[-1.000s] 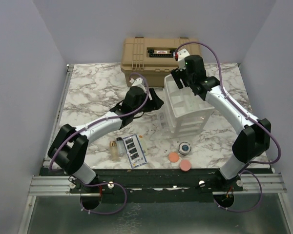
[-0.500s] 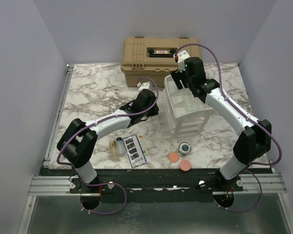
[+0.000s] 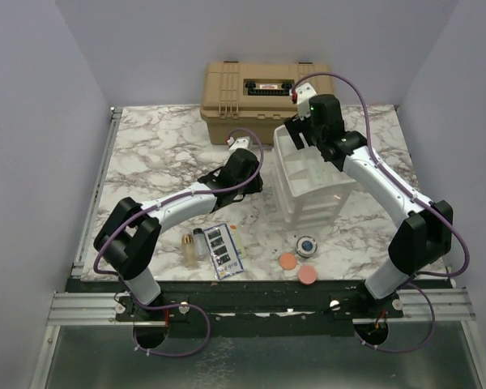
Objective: Organize the makeup
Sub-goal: Open the drawer in the storage box.
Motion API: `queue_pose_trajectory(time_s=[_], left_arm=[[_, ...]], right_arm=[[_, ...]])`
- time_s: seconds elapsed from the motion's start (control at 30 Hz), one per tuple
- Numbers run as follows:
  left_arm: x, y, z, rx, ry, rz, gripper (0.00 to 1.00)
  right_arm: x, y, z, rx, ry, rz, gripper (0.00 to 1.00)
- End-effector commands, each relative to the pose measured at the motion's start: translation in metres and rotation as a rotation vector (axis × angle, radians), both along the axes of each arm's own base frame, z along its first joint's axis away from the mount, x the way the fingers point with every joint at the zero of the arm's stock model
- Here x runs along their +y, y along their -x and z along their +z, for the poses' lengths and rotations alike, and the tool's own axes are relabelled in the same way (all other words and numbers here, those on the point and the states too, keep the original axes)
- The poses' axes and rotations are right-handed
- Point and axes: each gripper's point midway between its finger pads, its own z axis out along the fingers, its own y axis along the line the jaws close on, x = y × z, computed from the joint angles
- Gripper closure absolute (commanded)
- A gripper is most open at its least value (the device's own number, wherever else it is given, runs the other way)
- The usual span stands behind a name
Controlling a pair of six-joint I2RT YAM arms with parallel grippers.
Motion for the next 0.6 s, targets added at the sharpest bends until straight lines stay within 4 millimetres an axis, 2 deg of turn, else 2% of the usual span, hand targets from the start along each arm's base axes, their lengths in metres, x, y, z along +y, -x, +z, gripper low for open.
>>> queue_pose_trajectory(time_s=[0.0, 0.13, 0.27, 0.37, 0.47, 0.57], left_arm=[[0.006, 0.009, 0.001, 0.022, -0.023, -0.022, 0.56], [-0.001, 0.007, 0.015, 0.001, 0.016, -0.044, 0.48], [-0.003, 0.007, 0.026, -0.019, 0.037, -0.052, 0.42], [-0.004, 0.008, 0.031, -0.028, 0.047, -0.057, 0.36], [-0.001, 0.010, 0.035, -0.038, 0.053, -0.054, 0.34], [0.003, 0.012, 0.043, -0.058, 0.061, -0.050, 0.30]], right_arm=[[0.004, 0.011, 0.026, 0.020, -0.061, 0.050, 0.08], [0.015, 0.015, 0.044, 0.028, -0.135, 0.077, 0.00], [0.020, 0.018, 0.066, 0.003, -0.194, 0.089, 0.00], [0.016, 0.020, 0.083, -0.020, -0.234, 0.069, 0.00], [0.000, 0.022, 0.111, -0.090, -0.310, -0.019, 0.00], [-0.030, 0.025, 0.133, -0.181, -0.408, -0.130, 0.00]])
